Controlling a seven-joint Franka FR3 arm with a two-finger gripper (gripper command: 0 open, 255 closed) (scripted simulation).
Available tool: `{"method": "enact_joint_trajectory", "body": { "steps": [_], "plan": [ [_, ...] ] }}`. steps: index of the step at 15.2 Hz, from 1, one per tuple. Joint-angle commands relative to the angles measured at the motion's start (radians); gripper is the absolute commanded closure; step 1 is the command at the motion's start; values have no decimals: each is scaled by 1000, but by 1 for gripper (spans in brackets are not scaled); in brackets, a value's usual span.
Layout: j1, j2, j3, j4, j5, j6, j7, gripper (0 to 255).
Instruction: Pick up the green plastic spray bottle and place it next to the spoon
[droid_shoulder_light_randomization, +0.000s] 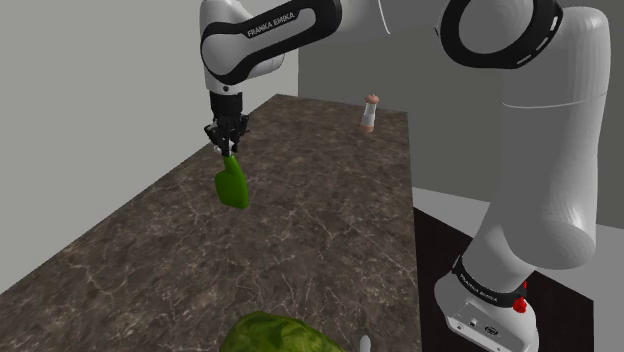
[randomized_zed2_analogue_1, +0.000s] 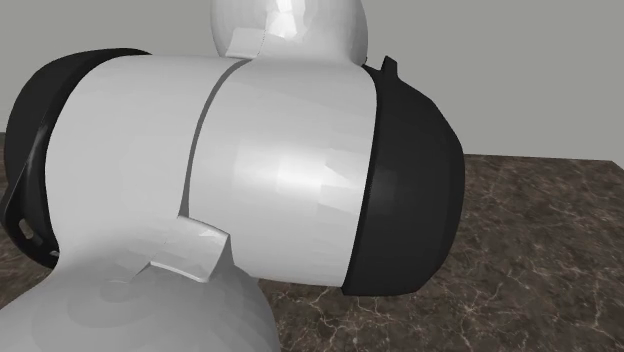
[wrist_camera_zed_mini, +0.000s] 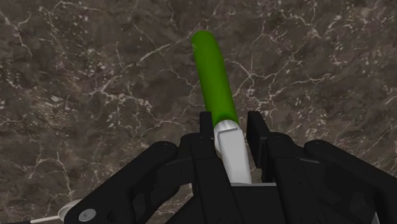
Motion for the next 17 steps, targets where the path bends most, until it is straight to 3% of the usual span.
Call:
{"method": "enact_joint_trajectory", "body": {
  "steps": [1,17],
  "plan": [
    [0,0,0,0,0,0,0,255],
    [2,-27,3,162,4,-189,4,255]
  ]
}}
